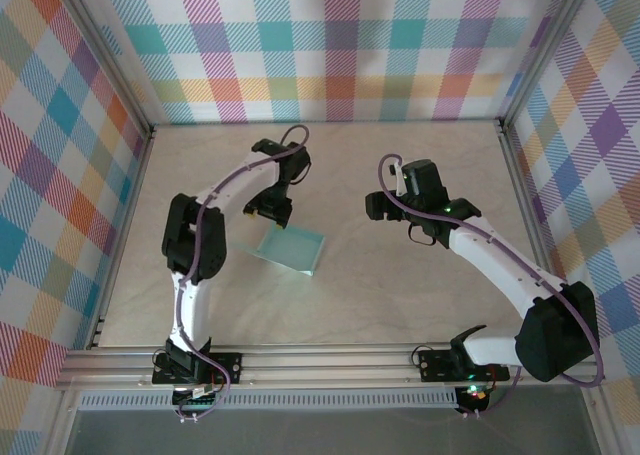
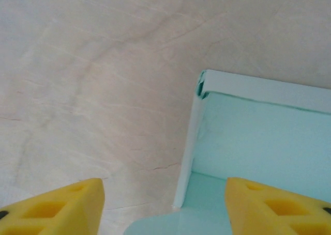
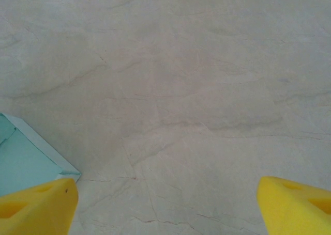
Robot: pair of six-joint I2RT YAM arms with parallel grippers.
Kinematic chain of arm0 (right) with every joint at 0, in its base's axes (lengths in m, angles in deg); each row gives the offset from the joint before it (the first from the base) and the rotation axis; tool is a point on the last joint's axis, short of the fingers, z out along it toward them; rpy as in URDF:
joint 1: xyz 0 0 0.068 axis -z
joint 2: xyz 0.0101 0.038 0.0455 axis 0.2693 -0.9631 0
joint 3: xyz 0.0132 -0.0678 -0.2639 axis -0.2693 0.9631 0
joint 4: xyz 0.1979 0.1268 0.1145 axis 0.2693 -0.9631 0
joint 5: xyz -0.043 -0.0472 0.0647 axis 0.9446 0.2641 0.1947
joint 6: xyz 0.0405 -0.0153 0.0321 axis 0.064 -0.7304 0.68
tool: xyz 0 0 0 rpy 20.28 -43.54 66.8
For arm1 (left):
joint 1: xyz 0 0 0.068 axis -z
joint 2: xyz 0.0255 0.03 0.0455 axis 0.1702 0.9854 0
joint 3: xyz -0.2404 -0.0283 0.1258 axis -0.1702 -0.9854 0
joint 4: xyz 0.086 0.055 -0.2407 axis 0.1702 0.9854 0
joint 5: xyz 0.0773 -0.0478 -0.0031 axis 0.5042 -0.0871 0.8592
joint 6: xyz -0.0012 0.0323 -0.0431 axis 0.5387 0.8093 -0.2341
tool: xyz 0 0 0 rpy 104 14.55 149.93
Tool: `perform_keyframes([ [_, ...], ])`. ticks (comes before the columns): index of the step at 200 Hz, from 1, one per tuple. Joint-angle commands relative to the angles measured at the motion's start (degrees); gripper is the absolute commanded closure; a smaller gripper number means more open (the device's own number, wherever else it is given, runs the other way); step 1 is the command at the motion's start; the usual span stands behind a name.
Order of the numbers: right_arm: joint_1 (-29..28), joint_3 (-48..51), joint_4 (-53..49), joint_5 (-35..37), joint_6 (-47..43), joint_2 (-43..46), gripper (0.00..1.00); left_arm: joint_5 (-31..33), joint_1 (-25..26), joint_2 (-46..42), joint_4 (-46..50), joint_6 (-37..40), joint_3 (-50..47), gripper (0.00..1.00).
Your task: Fold the paper box
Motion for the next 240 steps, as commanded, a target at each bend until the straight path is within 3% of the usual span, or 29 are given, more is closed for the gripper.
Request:
perform_keyframes([
  [1, 0.46, -0.10, 1.49, -2.65, -0.93, 0.14, 0.11, 4.88, 0.05, -5.88, 0.22, -2.05, -0.81, 0.29],
  [63, 0.46, 0.85, 3.22, -6.33, -0.71, -0.64, 0.09, 11.85, -3.96, -30.06, -10.77, -8.94, -16.91, 0.03],
  [100, 0.09, -1.38, 5.03, -15.19, -1.99, -4.94, 0.10, 6.11, -10.41, -45.19, -14.24, -11.12, -30.43, 0.01],
  [132, -3.36, -7.24, 3.30, -15.06, -6.51, -12.91, 0.10, 3.60, -14.13, -55.83, -13.32, -13.60, -39.20, 0.00],
  [156, -7.88, -13.70, 0.98, -11.92, -10.82, -20.96, 0.10, 7.12, -15.72, -60.29, -10.32, -16.60, -42.45, 0.00],
  [171, -10.32, -17.81, 0.27, -10.73, -12.54, -26.16, 0.10, 5.47, -16.10, -62.84, -11.35, -15.96, -42.81, 0.00],
  [220, -14.23, -32.01, -4.97, -13.76, -13.10, -41.29, 0.13, 4.55, -17.57, -62.41, -12.47, -15.32, -43.72, 0.00],
  [240, -15.21, -37.37, -8.62, -14.69, -12.74, -46.49, 0.20, 3.34, -17.57, -61.64, -13.38, -14.35, -44.10, 0.00],
])
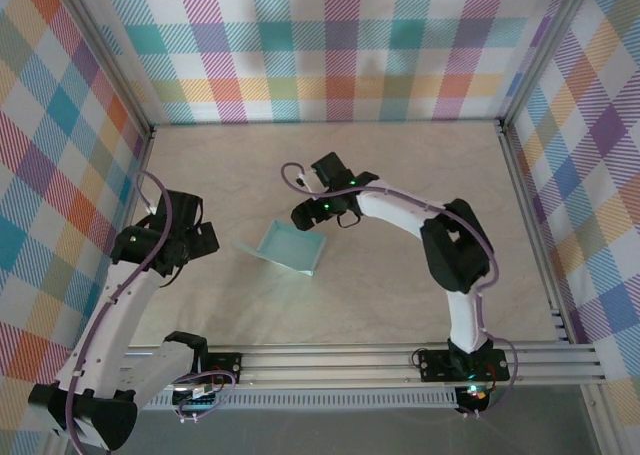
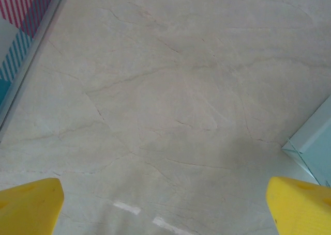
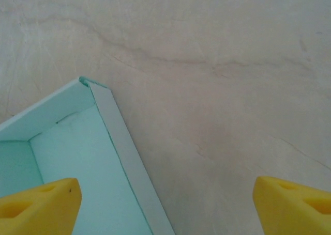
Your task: Fold the paper box
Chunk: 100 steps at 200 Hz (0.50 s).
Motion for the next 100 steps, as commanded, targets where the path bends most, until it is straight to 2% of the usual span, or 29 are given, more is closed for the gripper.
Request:
perform_keyframes([
  [1, -1.10, -5.99, -6.07, -2.33, -1.18, -4.67, 0.20, -1.82, -1.00, 0.76, -1.31, 0.74, -0.93, 0.00],
  [32, -1.92, -9.55, -7.74, -0.20, 1.01, -8.90, 0.32, -2.18, -1.00, 0.90, -2.07, 1.12, -1.58, 0.00],
  [46, -1.92, -10.65, -8.38, 0.93, 2.36, -9.96, 0.40, -2.60, -1.00, 1.06, -2.55, 1.28, -2.02, 0.00],
  [61, -1.83, -11.22, -8.75, 4.88, 5.20, -10.31, 0.52, -3.04, -0.98, 1.33, -2.88, 1.57, -2.29, 0.00],
  [70, -1.68, -11.29, -9.25, 6.96, 6.93, -10.12, 0.56, -3.53, -1.00, 1.45, -3.26, 1.96, -2.46, 0.00],
  [100, -0.55, -10.05, -10.41, 12.97, 13.16, -8.48, 0.58, -5.03, -0.97, 2.30, -4.15, 2.26, -2.78, 0.00],
])
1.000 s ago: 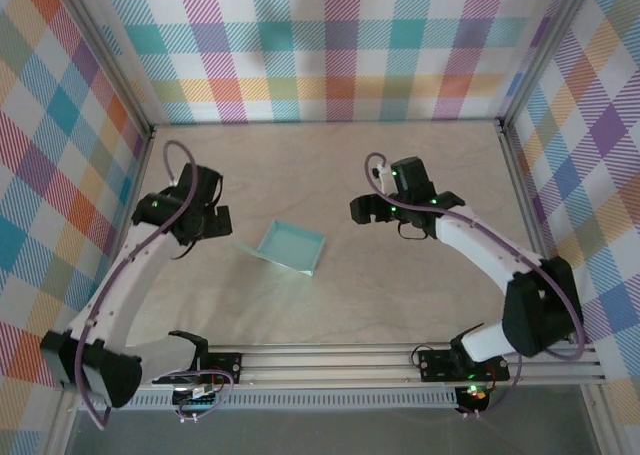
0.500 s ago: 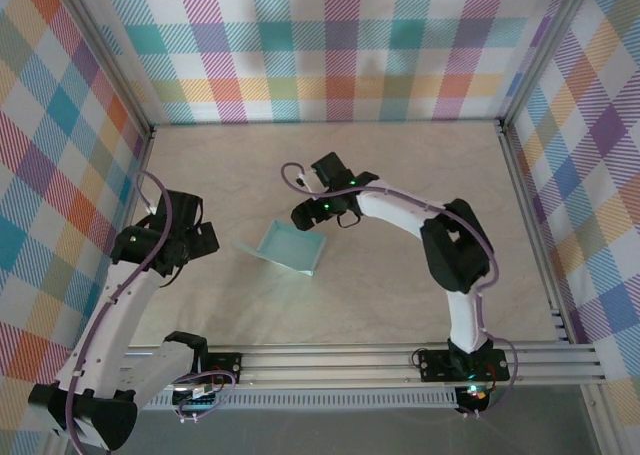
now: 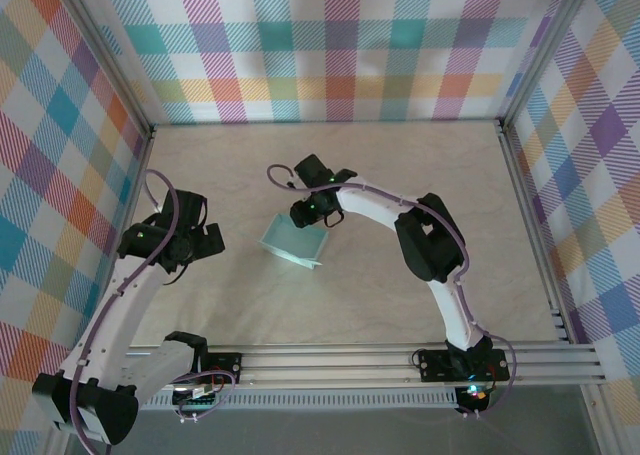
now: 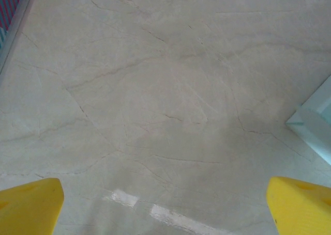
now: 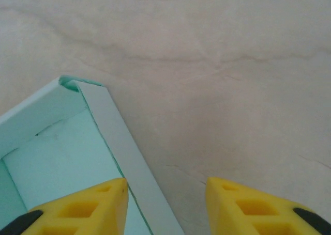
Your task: Fold the paper box
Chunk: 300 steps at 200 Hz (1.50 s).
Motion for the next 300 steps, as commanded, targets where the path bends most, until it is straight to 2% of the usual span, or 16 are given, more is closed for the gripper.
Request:
perform_keyframes([
  [1, 1.04, 0.47, -2.94, 7.04, 7.16, 1.06, 0.58, -2.00, -0.88, 0.66, -1.75, 1.16, -0.97, 0.00],
  [54, 3.82, 11.13, -0.31, 14.10, 16.06, 9.19, 0.56, -6.17, -0.86, 2.60, -5.51, 0.28, -2.82, 0.00],
  [84, 4.73, 18.68, 3.10, 16.65, 18.95, 15.58, 0.55, -11.27, -0.85, 4.81, -9.42, -1.63, -4.15, 0.00],
  [117, 5.66, 23.57, 2.17, 18.39, 22.85, 19.88, 0.54, -17.11, -0.64, 7.73, -14.68, -3.91, -5.69, 0.00],
  [137, 6.09, 27.51, 5.61, 16.68, 22.05, 23.35, 0.51, -18.91, 0.50, 10.00, -17.64, -4.96, -6.52, 0.00],
  [172, 7.13, 31.38, 13.29, 14.53, 13.54, 27.74, 0.35, -20.53, 3.53, 14.98, -24.44, -6.87, -7.82, 0.00],
  [195, 9.47, 31.59, 13.76, 12.53, 12.88, 29.10, 0.33, -21.85, 3.86, 20.33, -29.51, -7.96, -7.43, 0.02],
  [220, 11.37, 33.97, 15.60, 9.09, 13.17, 31.43, 0.32, -24.84, 4.03, 27.12, -35.72, -7.20, -4.57, 0.07],
  [241, 12.68, 36.77, 16.79, 7.06, 14.07, 33.71, 0.31, -27.48, 4.25, 33.98, -37.90, -6.83, -0.01, 0.07],
  [266, 14.56, 40.63, 17.91, 5.50, 14.98, 37.01, 0.31, -30.46, 6.21, 41.80, -36.49, -5.30, 8.00, 0.07],
  [300, 18.15, 45.02, 17.58, 3.93, 14.77, 42.08, 0.31, -32.75, 11.29, 52.12, -32.12, -2.81, 20.23, 0.06],
])
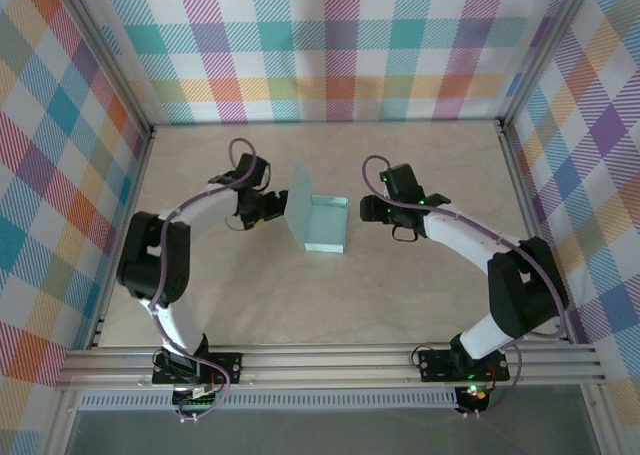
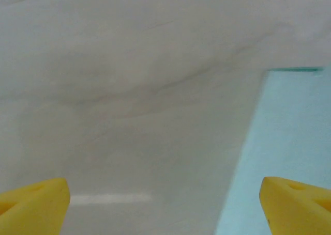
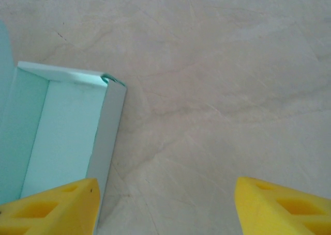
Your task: Fold the paper box
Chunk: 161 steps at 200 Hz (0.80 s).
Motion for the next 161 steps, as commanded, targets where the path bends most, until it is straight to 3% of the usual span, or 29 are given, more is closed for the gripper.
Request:
perform_keyframes([
  [1, 2.35, 2.42, 1.47, -2.37, 0.28, 4.25, 0.31, -3.79, 3.88, 5.37, 2.24, 2.65, 7.55, 0.06],
  [54, 7.64, 7.96, -0.52, -4.34, -1.82, 13.77, 0.30, -11.57, 9.98, 17.57, 5.54, 3.27, 22.45, 0.06],
  [100, 10.37, 9.94, -1.60, -5.39, -3.17, 16.32, 0.29, -18.88, 11.50, 22.67, 6.94, 3.03, 30.76, 0.06],
  [129, 12.44, 10.01, -0.69, -7.64, -2.74, 16.22, 0.30, -11.36, 10.44, 18.32, 6.59, 3.85, 28.73, 0.05],
  [161, 16.16, 9.28, 1.40, -10.96, 0.15, 12.40, 0.32, -1.39, 7.80, 9.12, 3.08, 2.25, 19.65, 0.03],
])
